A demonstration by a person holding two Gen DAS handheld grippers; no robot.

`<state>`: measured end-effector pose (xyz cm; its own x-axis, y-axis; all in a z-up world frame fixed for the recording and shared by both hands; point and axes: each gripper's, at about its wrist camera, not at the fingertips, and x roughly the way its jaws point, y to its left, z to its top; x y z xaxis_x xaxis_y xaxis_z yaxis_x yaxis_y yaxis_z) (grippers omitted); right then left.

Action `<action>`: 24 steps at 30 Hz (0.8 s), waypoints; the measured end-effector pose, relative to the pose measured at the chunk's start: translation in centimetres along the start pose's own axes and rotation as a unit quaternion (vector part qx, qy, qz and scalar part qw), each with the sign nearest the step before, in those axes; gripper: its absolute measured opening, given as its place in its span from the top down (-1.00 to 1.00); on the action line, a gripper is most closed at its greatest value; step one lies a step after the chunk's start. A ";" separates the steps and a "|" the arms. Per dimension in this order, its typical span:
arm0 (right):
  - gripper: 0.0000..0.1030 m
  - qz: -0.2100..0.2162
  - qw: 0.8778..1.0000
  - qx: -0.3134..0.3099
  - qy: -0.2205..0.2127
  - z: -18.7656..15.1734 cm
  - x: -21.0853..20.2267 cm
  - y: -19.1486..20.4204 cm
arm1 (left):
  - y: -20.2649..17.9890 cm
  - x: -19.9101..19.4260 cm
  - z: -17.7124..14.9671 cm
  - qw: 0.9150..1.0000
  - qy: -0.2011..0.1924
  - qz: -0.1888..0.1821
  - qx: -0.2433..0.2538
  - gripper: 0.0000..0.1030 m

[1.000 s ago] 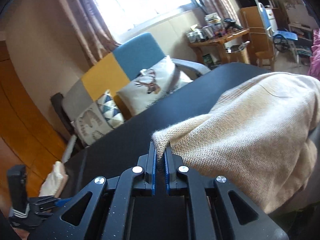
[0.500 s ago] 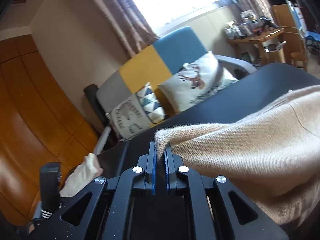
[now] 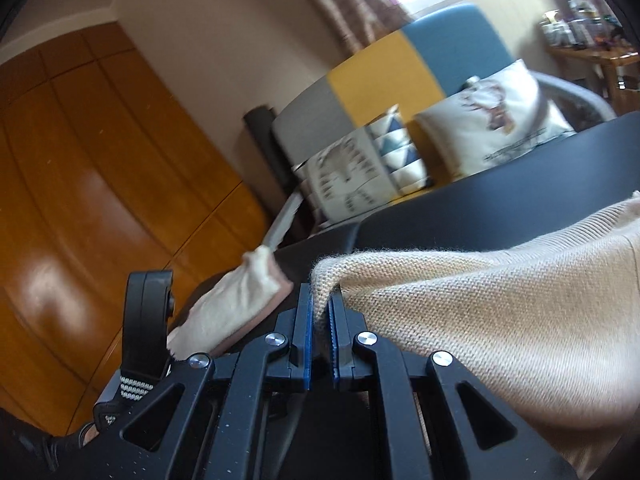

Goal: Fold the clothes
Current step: 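Lift the sweater with the right gripper and drag it across the table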

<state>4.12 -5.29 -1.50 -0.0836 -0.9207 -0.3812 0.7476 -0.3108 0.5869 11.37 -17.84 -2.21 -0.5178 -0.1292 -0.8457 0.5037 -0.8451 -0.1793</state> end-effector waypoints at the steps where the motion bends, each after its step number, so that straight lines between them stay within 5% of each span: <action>1: 0.86 0.007 1.000 -0.002 0.006 -0.3 0.6 0.6 | 0.9 -0.3 -0.1 1.000 -0.002 0.003 -0.008 0.20; 8: 0.86 0.049 0.997 -0.034 0.054 -2.4 4.6 5.2 | 6.6 -2.0 -1.0 0.998 -0.020 0.023 -0.062 0.20; 11: 0.72 0.037 0.994 -0.058 0.084 -3.7 6.6 6.2 | 8.1 -2.0 -1.4 0.996 -0.021 0.027 -0.078 0.20; 15: -0.34 -0.013 0.994 -0.065 0.090 -4.8 6.8 4.7 | 8.5 -1.4 -1.8 0.996 -0.014 0.026 -0.082 0.20; 16: -0.42 -0.022 0.994 -0.059 0.085 -4.7 6.3 4.1 | 8.3 -1.2 -1.9 0.996 -0.010 0.023 -0.080 0.20; 24: -0.42 -0.092 0.995 -0.020 0.046 -3.9 1.2 -1.5 | 6.4 1.0 -3.2 0.998 0.024 -0.002 -0.061 0.20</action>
<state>5.47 -4.97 -5.68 -0.1627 -0.8232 -0.5439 0.7506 -0.4610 0.4733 16.32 -21.70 -5.79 -0.4877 -0.0981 -0.8675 0.5832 -0.7761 -0.2401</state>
